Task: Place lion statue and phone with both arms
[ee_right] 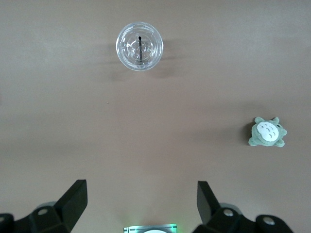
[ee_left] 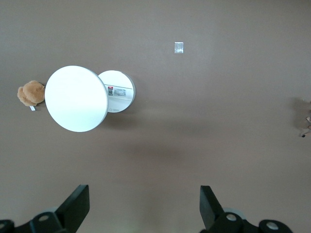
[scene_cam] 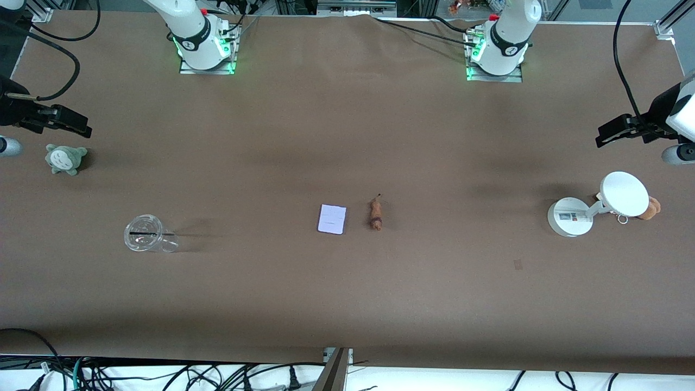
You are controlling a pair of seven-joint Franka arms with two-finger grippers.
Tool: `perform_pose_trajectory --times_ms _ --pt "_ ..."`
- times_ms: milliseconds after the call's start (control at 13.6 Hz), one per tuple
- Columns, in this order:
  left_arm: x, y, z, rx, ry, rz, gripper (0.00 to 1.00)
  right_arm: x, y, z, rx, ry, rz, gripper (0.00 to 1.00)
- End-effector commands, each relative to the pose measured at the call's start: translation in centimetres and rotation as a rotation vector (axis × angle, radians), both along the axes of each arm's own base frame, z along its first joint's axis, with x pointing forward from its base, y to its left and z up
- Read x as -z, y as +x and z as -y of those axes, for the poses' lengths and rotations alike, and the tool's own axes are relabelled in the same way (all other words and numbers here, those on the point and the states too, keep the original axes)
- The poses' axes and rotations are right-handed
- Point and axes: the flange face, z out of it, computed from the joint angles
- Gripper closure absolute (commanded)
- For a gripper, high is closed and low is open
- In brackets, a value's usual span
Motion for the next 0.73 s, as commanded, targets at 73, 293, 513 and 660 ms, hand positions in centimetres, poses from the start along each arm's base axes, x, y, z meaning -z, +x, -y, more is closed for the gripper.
perform_pose_trajectory --times_ms 73,293,513,660 --pt "-1.2 -0.4 0.3 -0.002 -0.004 0.014 0.00 -0.6 0.2 0.1 -0.011 0.007 0.009 0.00" --pt "-1.0 -0.2 1.0 0.011 -0.005 0.008 0.00 -0.5 0.2 0.2 -0.009 0.007 0.008 0.00" --pt "-0.8 0.0 2.5 0.048 -0.008 0.005 0.00 -0.5 0.2 0.1 -0.011 0.007 0.008 0.00" --pt "-0.1 0.5 4.4 0.085 -0.012 0.002 0.00 -0.5 0.2 0.1 -0.009 0.007 0.008 0.00"
